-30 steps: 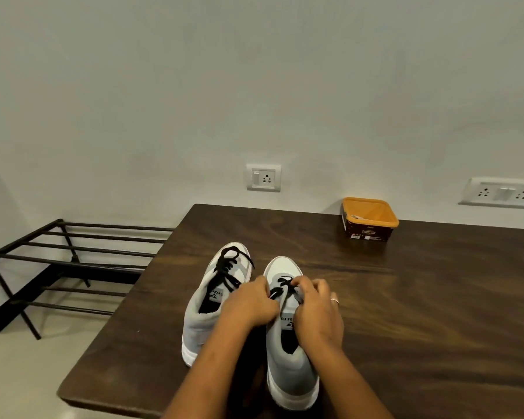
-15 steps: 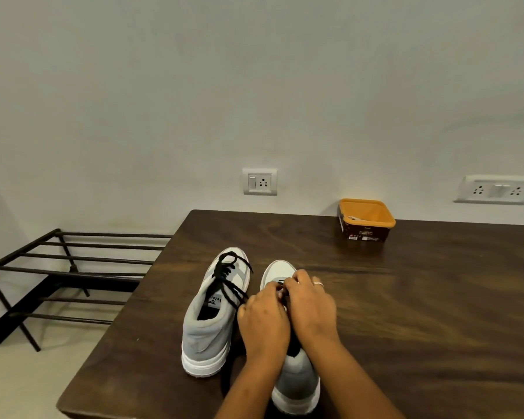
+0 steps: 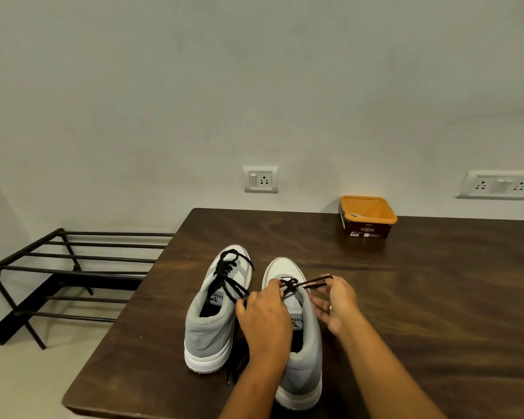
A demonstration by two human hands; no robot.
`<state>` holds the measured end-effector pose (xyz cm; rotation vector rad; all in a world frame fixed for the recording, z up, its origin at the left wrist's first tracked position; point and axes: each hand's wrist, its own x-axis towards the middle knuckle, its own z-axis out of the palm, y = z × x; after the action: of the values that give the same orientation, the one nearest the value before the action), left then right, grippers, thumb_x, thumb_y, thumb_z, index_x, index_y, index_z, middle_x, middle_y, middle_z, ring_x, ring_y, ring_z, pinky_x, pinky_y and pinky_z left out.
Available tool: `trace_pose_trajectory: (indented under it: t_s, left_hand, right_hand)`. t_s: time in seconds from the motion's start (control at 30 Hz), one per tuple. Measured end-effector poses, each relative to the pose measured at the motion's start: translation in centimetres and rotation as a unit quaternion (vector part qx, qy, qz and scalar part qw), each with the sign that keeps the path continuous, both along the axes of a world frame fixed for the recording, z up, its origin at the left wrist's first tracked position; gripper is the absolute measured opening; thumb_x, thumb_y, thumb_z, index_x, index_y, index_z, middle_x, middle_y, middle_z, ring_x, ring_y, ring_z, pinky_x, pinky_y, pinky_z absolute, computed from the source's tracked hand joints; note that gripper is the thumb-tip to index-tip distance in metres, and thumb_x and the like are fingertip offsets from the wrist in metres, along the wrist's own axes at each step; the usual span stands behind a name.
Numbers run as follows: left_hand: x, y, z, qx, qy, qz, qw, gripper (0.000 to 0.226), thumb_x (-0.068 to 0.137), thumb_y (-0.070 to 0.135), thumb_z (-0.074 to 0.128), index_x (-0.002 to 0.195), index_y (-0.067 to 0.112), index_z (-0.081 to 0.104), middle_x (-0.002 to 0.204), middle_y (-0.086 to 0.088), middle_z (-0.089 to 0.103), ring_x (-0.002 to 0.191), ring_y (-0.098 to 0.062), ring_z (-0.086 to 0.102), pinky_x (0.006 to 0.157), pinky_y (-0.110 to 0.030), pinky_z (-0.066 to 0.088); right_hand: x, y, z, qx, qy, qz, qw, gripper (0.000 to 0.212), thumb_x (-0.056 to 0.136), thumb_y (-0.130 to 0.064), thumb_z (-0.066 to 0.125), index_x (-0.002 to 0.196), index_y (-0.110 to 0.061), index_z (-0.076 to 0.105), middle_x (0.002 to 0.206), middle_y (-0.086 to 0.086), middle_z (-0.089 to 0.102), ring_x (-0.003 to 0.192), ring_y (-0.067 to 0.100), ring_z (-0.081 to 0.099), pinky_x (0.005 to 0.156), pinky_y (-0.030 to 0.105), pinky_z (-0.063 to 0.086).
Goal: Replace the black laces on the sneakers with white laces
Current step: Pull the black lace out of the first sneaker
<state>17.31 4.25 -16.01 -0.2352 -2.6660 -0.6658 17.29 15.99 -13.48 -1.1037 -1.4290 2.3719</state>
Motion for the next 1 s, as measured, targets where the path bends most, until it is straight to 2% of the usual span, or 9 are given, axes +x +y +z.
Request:
trace_pose_trajectory:
  t_s: [0.13,0.33,0.47,0.57,0.67,0.8,0.87,0.93,1.0]
  left_hand:
    - [-0.2,0.0,-0.7,0.035,-0.005,-0.002,0.999,0.017,0.084,0.015,0.064,0.094,0.028,0.064,0.068,0.004,0.067,0.071,-0.017,0.066,0.080,-0.039,0.048]
    - [-0.1,-0.1,-0.6,0.057,0.004,0.002,0.998,0.012,0.087,0.016,0.057,0.094,0.025,0.060,0.072,0.002,0.068,0.076,-0.019,0.066,0.079,-0.039,0.046]
    - [0.2,-0.1,-0.2,0.046,0.013,0.008,0.999,0.016,0.080,0.012,0.066,0.088,0.025,0.061,0.068,0.003,0.065,0.071,-0.020,0.064,0.070,-0.039,0.048]
    - [0.2,-0.1,-0.1,0.033,0.021,0.005,0.999,0.020,0.075,0.014,0.073,0.087,0.026,0.062,0.063,0.004,0.064,0.066,-0.019,0.064,0.065,-0.038,0.050]
    - [0.2,-0.2,-0.2,0.041,0.024,0.003,0.999,0.022,0.075,0.012,0.072,0.087,0.027,0.062,0.063,0.005,0.064,0.065,-0.019,0.064,0.064,-0.039,0.049]
    - [0.1,-0.1,-0.5,0.042,0.026,-0.002,0.999,0.020,0.080,0.013,0.068,0.091,0.028,0.061,0.069,0.006,0.066,0.070,-0.018,0.064,0.068,-0.039,0.049]
    - [0.0,-0.1,-0.5,0.048,0.022,-0.001,0.999,0.019,0.082,0.014,0.066,0.093,0.028,0.062,0.071,0.006,0.067,0.073,-0.019,0.065,0.071,-0.040,0.049]
    - [0.0,0.0,-0.4,0.047,0.014,-0.001,0.999,0.018,0.081,0.013,0.066,0.092,0.026,0.062,0.072,0.005,0.067,0.073,-0.020,0.065,0.071,-0.040,0.049]
    - [0.1,0.1,-0.3,0.047,0.022,0.002,0.999,0.017,0.080,0.011,0.067,0.090,0.025,0.062,0.072,0.005,0.067,0.073,-0.020,0.065,0.069,-0.039,0.049]
  right_hand:
    - [0.3,1.2,1.5,0.339,0.084,0.105,0.931,0.038,0.089,0.008,0.040,0.108,-0.019,0.060,0.116,0.007,0.063,0.102,0.017,0.057,0.070,0.017,0.047]
    - [0.1,-1.2,2.1,0.766,-0.053,0.323,0.553,0.030,0.092,-0.037,0.054,0.117,-0.027,0.065,0.131,-0.010,0.050,0.125,0.017,0.036,0.098,0.037,0.035]
    - [0.3,-1.8,0.6,0.753,-0.005,0.242,0.612,0.020,0.094,-0.039,0.051,0.101,-0.031,0.068,0.116,-0.015,0.058,0.114,0.012,0.045,0.091,0.033,0.034]
    - [-0.1,-1.8,-0.8,0.604,0.028,0.138,0.785,0.016,0.094,-0.026,0.056,0.080,-0.028,0.063,0.098,-0.010,0.063,0.097,0.013,0.057,0.083,0.030,0.043]
    - [-1.0,-1.6,-0.4,0.179,0.103,-0.085,0.975,0.022,0.099,-0.016,0.049,0.079,-0.022,0.058,0.087,0.005,0.066,0.080,0.020,0.063,0.068,0.028,0.045]
    - [-1.5,1.1,1.4,-0.194,0.192,-0.230,0.934,0.018,0.105,-0.020,0.029,0.096,-0.017,0.044,0.072,0.003,0.049,0.055,0.011,0.047,0.058,0.028,0.042]
    - [-1.1,1.5,1.9,-0.105,0.187,-0.146,0.966,0.025,0.105,-0.017,0.030,0.084,-0.016,0.044,0.062,0.000,0.038,0.042,0.007,0.032,0.043,0.021,0.031]
    - [-0.5,0.8,1.9,0.195,0.140,0.048,0.970,0.024,0.102,-0.016,0.040,0.081,-0.017,0.053,0.061,-0.002,0.042,0.044,0.005,0.036,0.041,0.017,0.030]
    - [-0.3,0.0,1.8,0.493,0.097,0.246,0.829,0.014,0.095,-0.020,0.055,0.086,-0.017,0.066,0.072,-0.005,0.059,0.064,0.007,0.054,0.055,0.013,0.040]
